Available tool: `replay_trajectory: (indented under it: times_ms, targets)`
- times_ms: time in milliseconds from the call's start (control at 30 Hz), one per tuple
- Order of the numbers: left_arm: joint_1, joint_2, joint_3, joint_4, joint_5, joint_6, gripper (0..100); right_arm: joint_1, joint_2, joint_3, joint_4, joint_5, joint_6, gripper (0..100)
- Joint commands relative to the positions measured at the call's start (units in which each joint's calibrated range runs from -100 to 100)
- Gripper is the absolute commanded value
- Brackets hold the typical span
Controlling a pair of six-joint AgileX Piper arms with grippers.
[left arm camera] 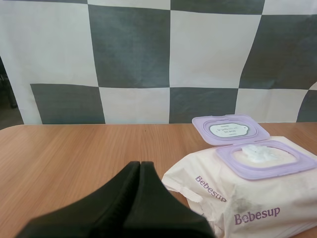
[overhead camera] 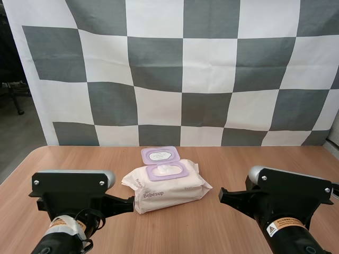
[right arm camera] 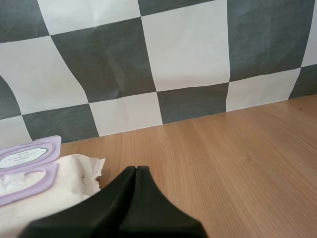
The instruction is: Open the wet wipes lid
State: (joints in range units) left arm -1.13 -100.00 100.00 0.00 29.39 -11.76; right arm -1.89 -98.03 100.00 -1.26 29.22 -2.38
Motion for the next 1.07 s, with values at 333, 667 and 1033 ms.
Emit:
replay_trajectory:
  times_ms: [333,667,1033]
  targets:
    - [-0.01,0.0,0.0,0.0,0.0,0.0,0,0.0,0.0,0.0,9.6,-0.7,-9.6,0]
    - [-0.01,0.0,0.0,0.0,0.0,0.0,0,0.0,0.0,0.0,11.0,-0.7,-9.6,0]
    - [-0.01,0.0,0.0,0.0,0.0,0.0,0,0.0,0.0,0.0,11.0,-0.7,-9.6,0]
